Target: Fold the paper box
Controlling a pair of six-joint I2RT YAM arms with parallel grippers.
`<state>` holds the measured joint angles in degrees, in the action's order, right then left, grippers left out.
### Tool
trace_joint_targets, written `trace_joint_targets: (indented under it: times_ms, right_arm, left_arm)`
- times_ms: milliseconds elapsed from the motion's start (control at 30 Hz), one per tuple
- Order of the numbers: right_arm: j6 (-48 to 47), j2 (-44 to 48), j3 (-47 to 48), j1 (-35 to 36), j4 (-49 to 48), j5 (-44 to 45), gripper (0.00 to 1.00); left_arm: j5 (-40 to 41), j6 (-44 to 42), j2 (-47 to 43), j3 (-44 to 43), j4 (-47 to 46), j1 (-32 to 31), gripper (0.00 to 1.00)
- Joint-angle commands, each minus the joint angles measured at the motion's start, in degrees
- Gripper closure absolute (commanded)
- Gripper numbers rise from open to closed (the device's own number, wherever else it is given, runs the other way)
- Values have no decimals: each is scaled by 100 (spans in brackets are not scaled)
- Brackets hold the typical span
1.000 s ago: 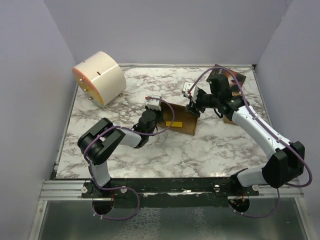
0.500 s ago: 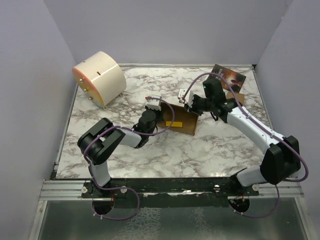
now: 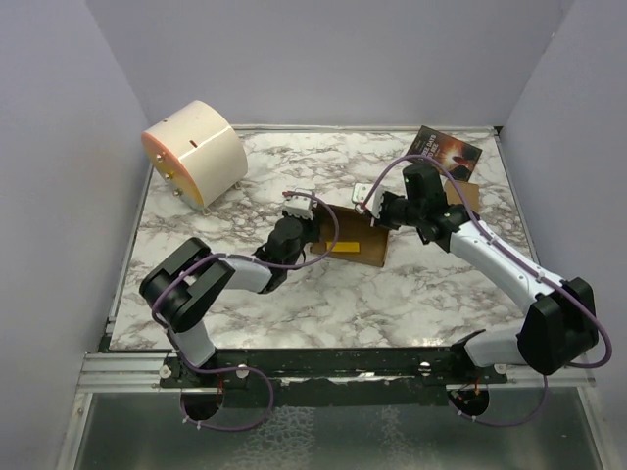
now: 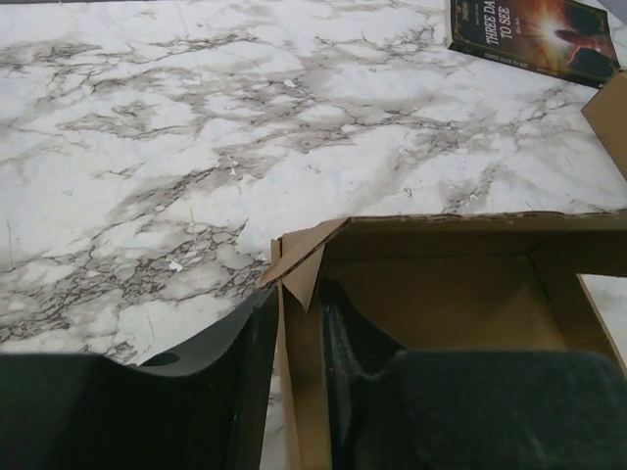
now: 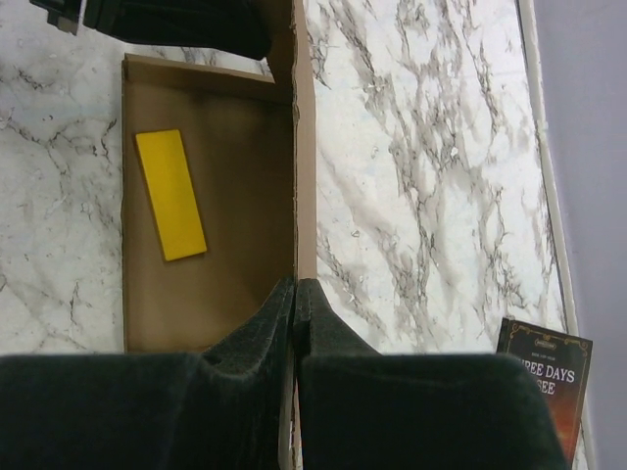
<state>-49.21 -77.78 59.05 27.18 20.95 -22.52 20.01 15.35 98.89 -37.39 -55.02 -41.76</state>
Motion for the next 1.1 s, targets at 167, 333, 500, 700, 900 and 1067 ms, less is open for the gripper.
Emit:
trace_joint_targets:
  times_ms: [167,333,500,700,900,1067]
  right_arm:
    - [-83,190,-203,46,-129,17,99]
    - [-149,281,-340,49,-83,-112,99]
    - [-241,413,-503,40,3,-310,99]
    - [-490,588,-800,48,258,-636,99]
    - [-730,681,-1223,51,397,-688,99]
    - [-889,714,-1521,51,466,-828,99]
  left_arm:
    - [-470,432,-1328,821,728,-33,64]
    - [-742,701,-2380,1328,1414,-25,63]
    - [-794,948,-3802,1646,2292,30,63]
    - [-1042,1088,-4829,1374,3106,190,55]
    - [-1941,1440,-4191,821,3209,368,54]
    - [-2611,1556,-3272,420,3084,388,55]
